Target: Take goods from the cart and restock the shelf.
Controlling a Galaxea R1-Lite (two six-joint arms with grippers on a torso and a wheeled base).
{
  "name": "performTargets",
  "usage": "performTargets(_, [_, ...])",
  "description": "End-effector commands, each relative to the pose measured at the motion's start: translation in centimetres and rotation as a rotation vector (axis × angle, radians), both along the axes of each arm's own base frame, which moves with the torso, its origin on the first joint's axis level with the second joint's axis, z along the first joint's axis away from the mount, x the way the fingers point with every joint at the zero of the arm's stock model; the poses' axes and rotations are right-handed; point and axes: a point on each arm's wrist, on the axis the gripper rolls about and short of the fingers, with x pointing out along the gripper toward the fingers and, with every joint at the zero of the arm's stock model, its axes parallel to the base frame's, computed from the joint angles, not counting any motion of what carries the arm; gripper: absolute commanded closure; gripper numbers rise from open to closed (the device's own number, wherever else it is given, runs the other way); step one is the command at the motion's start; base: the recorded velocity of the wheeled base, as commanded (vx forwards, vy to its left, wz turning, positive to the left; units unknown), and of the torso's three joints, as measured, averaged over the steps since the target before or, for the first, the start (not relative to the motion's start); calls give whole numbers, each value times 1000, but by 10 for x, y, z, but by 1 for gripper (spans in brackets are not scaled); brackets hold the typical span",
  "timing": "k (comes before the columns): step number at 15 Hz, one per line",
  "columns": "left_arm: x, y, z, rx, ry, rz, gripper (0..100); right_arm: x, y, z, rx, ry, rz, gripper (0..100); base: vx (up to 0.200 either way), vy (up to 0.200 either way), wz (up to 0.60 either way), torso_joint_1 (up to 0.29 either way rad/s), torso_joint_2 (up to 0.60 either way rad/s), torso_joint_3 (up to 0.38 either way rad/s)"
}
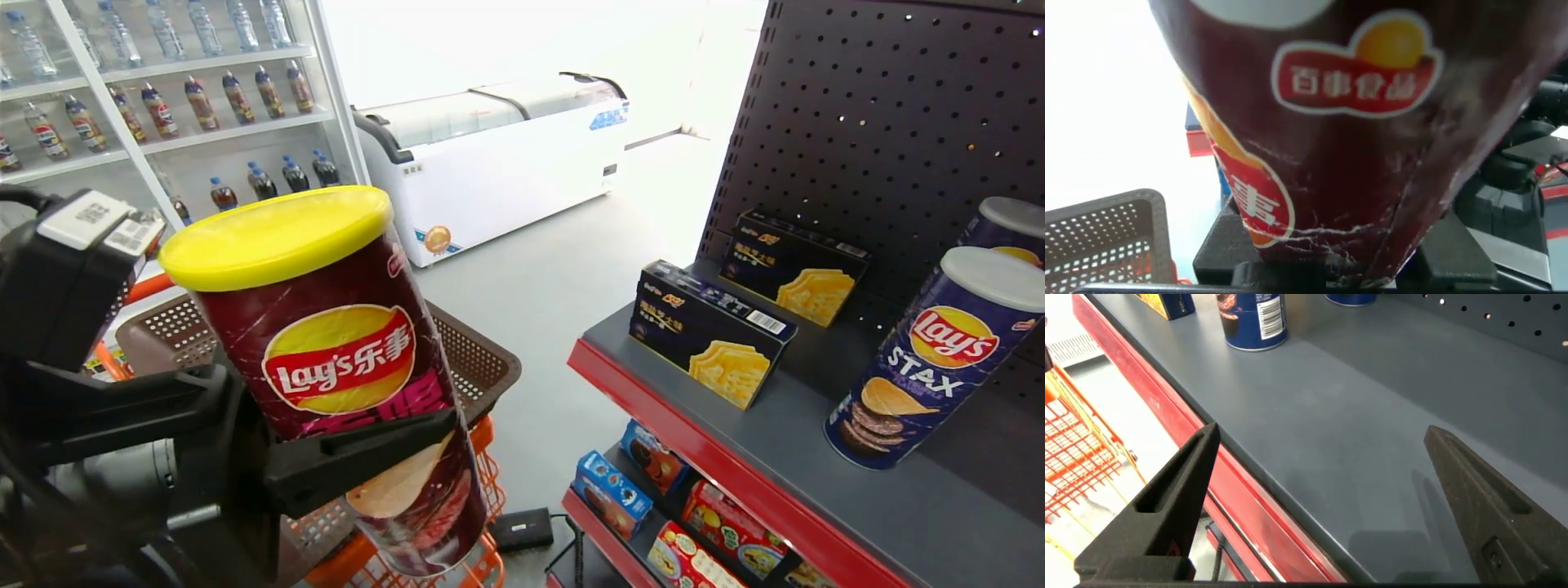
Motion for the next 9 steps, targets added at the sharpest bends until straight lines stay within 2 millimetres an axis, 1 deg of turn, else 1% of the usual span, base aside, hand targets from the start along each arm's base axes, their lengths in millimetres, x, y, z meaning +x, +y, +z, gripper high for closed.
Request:
performTargets(1, [-12,3,-6,4,6,-21,100,0,0,0,0,1,1,0,0,0,0,0,0,0])
performTargets(3, [-18,3,-12,12,18,-43,100,0,0,0,0,1,1,0,0,0,0,0,0,0])
performTargets(9, [-21,4,-13,14,11,-49,100,0,0,0,-1,1,1,0,0,0,-600,4,5,2])
